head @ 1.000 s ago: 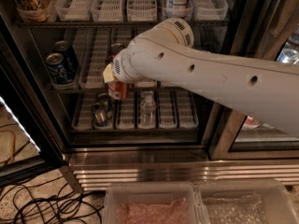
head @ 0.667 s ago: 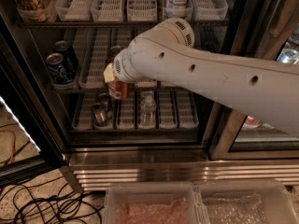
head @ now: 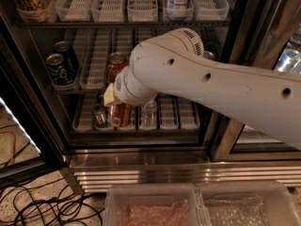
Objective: Pick coke can from middle shelf of fridge
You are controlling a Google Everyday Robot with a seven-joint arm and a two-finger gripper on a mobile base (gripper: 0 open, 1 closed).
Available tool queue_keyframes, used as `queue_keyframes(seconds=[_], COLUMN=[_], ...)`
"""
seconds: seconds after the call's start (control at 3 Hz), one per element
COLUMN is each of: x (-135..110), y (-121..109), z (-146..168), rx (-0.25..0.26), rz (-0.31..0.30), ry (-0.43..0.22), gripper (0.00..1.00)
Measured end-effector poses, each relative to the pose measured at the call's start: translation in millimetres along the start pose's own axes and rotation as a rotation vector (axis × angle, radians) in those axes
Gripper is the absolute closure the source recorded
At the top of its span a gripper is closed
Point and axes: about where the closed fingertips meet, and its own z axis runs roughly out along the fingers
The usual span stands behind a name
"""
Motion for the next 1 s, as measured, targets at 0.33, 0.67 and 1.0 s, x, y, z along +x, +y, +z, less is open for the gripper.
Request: queue_keyframes(seconds=[0.33, 0.67, 1.0], x=[50, 90, 116], y=[5, 5, 5], z=[-11, -23, -35], rx=[0.007, 0.037, 0.045], rz=[0.112, 0.197, 0.281], ry=[0.132, 0.247, 0.359], gripper=[1.00, 1.00, 1.00])
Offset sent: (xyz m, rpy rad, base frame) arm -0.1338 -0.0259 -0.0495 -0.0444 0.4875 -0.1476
